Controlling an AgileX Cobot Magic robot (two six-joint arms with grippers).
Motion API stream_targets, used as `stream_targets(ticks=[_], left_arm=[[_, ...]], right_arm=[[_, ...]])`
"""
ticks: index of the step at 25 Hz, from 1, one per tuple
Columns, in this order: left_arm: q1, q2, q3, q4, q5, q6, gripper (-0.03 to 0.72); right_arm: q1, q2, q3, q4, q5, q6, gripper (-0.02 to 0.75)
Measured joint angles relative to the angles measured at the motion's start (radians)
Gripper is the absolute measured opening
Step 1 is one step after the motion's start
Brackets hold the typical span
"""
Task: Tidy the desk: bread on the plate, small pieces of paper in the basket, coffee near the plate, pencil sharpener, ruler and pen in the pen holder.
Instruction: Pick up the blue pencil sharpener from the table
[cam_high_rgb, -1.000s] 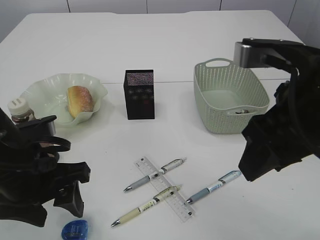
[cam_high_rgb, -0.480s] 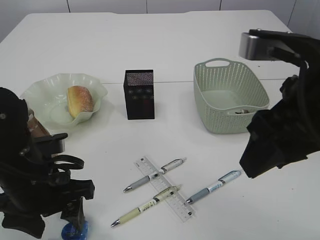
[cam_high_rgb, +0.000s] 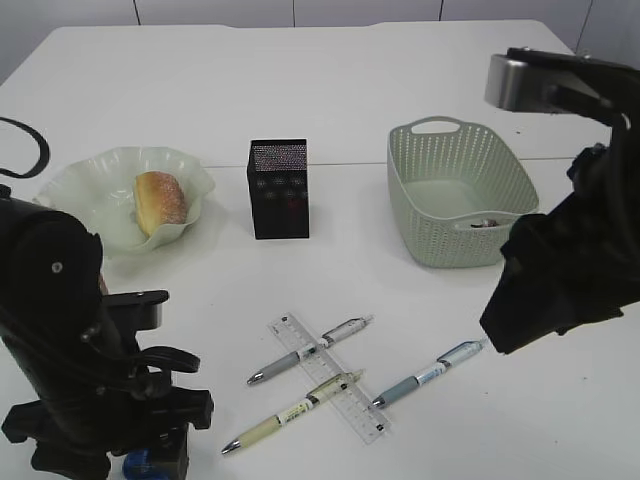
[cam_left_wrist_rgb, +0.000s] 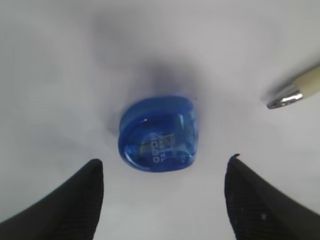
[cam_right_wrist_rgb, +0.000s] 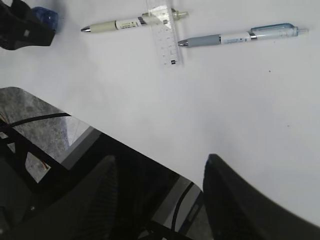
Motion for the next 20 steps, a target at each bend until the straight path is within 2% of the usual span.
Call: stream_targets(ticks=[20], left_arm=[[0.000,0.070,-0.004,0.039,-0.063,0.002,0.547]], right_arm=[[0.000,-0.069,0.002,0.034,0.006,-0.012,0.405]])
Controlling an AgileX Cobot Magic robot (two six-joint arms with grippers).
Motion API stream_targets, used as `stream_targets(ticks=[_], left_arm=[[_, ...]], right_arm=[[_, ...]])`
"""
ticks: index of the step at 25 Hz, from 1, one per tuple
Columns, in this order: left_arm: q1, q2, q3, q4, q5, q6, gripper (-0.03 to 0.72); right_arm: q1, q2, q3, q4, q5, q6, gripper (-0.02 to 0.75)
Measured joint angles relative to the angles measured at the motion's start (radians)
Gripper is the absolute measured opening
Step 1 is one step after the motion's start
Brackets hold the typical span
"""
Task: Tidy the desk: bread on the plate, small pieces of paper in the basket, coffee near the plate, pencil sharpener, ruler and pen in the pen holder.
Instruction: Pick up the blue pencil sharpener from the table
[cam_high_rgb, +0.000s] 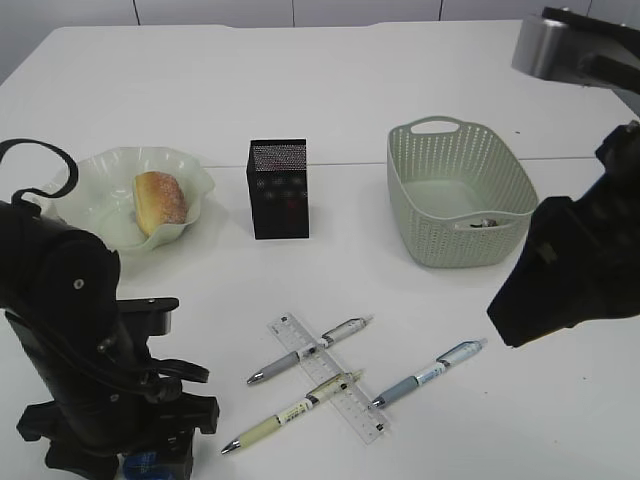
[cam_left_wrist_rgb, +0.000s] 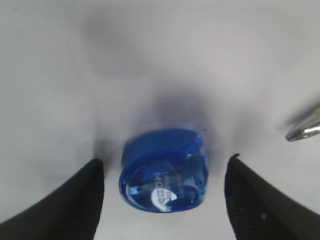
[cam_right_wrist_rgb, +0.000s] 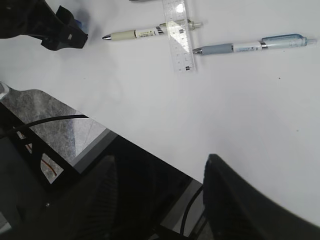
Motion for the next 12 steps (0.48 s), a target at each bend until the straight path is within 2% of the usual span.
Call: stream_targets(ticks=[9,12], left_arm=[[0.000,0.011,-0.002,0.000,-0.019,0.000,0.507],[0.000,0.011,-0.002,0.002,-0.026,0.000,0.461]], right_arm=[[0.000,-0.022,0.000,0.004,0.002,-0.006,0.404],[0.000,-0.026,0.000,0.004,0.002,-0.009,0.405]])
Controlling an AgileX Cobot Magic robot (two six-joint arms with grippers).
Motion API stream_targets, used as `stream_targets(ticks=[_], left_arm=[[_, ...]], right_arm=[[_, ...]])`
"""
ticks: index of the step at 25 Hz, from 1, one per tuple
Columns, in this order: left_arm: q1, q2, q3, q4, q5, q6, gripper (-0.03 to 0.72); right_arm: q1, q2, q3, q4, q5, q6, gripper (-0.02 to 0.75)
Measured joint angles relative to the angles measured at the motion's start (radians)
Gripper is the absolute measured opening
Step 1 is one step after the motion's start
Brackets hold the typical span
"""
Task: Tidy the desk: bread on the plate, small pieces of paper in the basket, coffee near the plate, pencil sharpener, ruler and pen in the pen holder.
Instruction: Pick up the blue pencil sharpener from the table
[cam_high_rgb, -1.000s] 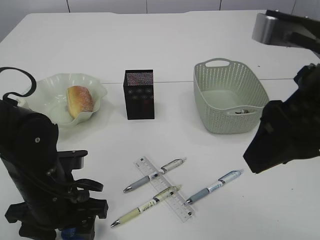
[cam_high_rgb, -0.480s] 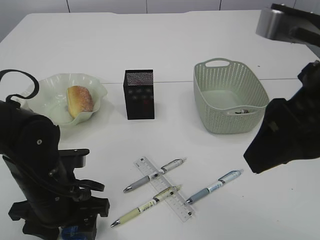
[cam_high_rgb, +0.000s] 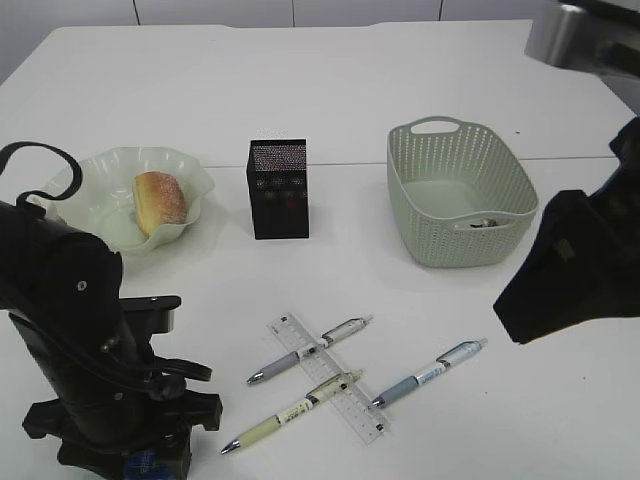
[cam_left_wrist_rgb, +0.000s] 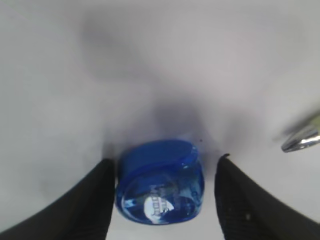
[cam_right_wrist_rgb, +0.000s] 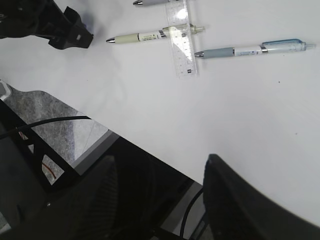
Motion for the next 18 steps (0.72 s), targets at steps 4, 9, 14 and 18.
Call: stream_targets(ticks=[4,9,14,18], left_arm=[[0.000,0.000,0.000,0.003,-0.002,0.000,0.403],[0.000,0.000,-0.002,0.003,0.001,0.000,0.384],[0.000,0.000,-0.003,0.004,0.009,0.000,0.343],[0.000,0.000,-0.005,0.006,0.016,0.014,0.329]], right_arm=[[0.000,-0.004,0.000,0.000,0.000,-0.002,0.405],[0.000,-0.010,0.000,0.000,0.000,-0.004,0.404],[0.000,-0.016,0.000,0.000,0.002,-0.006,0.404],[0.000,-0.016,0.000,0.000,0.002,-0.012,0.404]])
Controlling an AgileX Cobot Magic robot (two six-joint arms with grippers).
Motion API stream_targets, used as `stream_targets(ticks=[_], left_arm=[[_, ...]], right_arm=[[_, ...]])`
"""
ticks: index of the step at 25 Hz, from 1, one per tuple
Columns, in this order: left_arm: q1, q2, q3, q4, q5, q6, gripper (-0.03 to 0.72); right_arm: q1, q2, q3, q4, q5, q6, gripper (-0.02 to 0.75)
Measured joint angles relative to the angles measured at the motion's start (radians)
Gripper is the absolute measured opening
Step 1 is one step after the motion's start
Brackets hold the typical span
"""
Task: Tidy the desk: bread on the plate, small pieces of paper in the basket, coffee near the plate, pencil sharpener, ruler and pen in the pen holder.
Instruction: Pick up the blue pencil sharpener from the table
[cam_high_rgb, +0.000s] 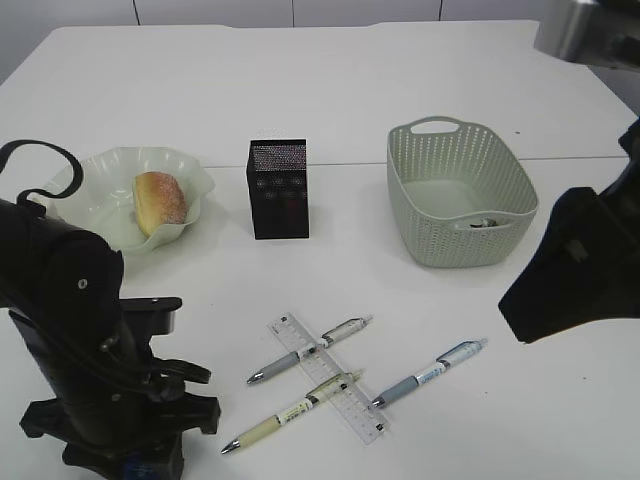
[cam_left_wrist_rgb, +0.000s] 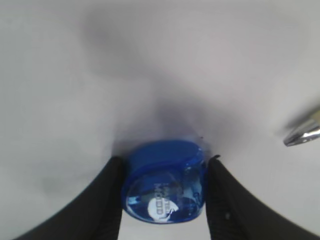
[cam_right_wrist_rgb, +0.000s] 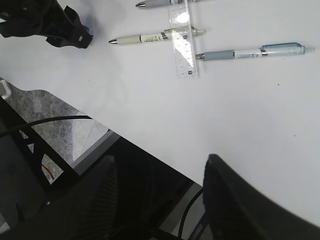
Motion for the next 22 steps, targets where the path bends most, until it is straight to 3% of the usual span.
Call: stream_targets(ticks=[12,22], left_arm=[[0.000,-0.052,-0.015,0.021,0.042,0.010,0.328],[0.000,-0.078,-0.284,0.156,0.096,0.010,0.328]], right_arm=[[0.000,0.000,0.000,0.000,0.000,-0.003,0.404],[0.000,0.000,0.000,0.040,0.000,-0.003,0.404]])
